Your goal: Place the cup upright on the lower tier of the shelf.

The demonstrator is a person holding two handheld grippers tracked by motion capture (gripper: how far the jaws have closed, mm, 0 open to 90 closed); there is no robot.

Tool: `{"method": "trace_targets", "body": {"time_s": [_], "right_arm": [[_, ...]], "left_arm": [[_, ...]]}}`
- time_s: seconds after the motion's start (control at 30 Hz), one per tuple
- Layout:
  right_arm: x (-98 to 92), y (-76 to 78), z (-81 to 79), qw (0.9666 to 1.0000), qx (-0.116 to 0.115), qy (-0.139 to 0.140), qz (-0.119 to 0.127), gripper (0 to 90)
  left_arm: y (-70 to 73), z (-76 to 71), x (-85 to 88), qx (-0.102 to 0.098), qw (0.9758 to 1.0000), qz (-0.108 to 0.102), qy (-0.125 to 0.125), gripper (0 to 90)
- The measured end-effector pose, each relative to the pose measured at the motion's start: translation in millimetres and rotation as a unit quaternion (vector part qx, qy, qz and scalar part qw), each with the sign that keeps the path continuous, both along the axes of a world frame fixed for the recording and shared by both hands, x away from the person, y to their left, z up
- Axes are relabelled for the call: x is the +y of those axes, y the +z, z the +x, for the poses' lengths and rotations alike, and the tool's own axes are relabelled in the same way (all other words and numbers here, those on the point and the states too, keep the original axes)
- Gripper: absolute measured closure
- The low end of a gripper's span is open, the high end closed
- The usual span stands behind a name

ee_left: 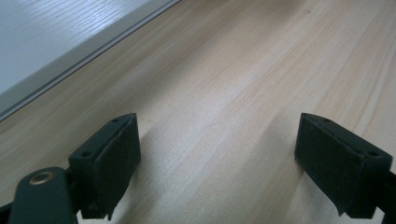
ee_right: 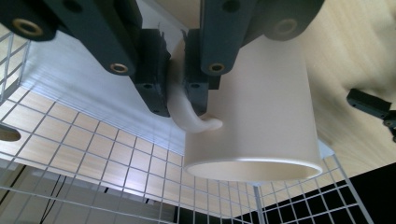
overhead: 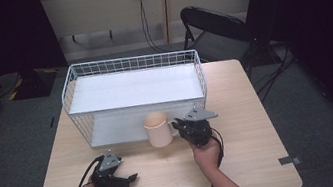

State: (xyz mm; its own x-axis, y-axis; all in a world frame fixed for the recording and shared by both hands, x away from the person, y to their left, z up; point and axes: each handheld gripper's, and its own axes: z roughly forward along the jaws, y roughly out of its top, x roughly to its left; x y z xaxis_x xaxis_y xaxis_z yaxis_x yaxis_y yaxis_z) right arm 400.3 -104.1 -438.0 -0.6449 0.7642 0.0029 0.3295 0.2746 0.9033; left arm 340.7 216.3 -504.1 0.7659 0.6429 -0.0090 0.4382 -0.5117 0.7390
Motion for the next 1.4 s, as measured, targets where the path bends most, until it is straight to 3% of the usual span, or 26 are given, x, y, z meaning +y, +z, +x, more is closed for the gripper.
{"method": "trace_targets", "body": {"time_s": [0.43,0.87,1.4], "right_arm": [[4.0,-7.4,4.5,0.9996,-0.014,-0.009,-0.022,81.5],[0.0,-12.4,1.1,0.9996,0.013,-0.005,-0.025,81.3],[13.6,-13.9,3.7,0.9992,0.014,0.000,-0.039,81.3]], "left_arm": [[-0.2,0.0,0.0,0.000,1.0000,-0.001,0.000,13.9],[0.0,0.0,0.0,0.000,1.0000,0.000,0.000,13.9],[-0.1,0.0,0.0,0.000,1.0000,0.000,0.000,14.0]]}}
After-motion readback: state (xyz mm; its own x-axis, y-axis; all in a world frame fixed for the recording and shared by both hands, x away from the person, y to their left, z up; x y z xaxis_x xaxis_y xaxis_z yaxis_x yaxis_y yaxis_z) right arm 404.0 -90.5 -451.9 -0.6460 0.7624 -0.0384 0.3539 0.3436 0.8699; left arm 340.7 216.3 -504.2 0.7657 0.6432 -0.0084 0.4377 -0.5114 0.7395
